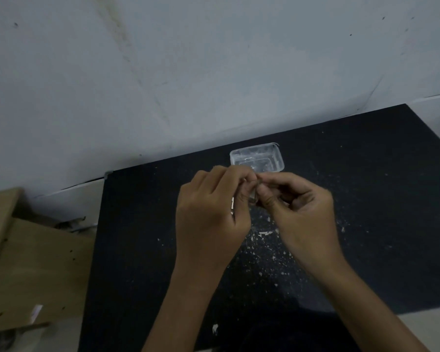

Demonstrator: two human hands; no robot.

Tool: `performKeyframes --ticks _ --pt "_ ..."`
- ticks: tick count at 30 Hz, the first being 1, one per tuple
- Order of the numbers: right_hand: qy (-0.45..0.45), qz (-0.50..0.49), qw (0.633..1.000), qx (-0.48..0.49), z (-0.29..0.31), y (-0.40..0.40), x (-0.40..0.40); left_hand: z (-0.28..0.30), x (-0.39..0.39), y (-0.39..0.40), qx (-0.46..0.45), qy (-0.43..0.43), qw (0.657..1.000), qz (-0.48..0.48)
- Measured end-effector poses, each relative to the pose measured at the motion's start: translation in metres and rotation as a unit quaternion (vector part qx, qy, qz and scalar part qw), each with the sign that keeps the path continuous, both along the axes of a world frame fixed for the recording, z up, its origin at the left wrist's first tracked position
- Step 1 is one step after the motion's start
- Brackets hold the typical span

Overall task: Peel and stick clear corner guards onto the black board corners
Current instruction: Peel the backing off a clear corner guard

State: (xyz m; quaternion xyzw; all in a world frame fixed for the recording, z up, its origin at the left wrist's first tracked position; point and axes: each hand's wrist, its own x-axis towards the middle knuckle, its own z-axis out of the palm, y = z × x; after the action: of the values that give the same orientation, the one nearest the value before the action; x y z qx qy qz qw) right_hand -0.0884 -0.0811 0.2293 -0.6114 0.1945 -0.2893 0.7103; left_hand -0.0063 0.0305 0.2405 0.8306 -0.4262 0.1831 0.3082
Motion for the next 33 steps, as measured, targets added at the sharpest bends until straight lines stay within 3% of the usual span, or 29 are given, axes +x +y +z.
performKeyframes --ticks 12,17,24,33 --pt "-0.022 0.01 0.996 0.085 -0.001 0.004 0.0 -0.006 -0.008 -0.006 -0.023 0.028 0.999 0.031" --pt "-0.021 0.018 0.988 0.151 -0.001 0.005 0.003 -0.009 -0.009 -0.006 -0.072 0.088 0.993 0.023" --pt "-0.007 0.009 0.988 0.156 -0.003 0.004 0.005 0.003 -0.009 -0.007 -0.113 0.22 0.969 0.015" --pt "-0.002 0.0 0.99 0.138 -0.004 0.003 0.004 0.007 0.002 0.0 -0.064 0.154 0.986 -0.029"
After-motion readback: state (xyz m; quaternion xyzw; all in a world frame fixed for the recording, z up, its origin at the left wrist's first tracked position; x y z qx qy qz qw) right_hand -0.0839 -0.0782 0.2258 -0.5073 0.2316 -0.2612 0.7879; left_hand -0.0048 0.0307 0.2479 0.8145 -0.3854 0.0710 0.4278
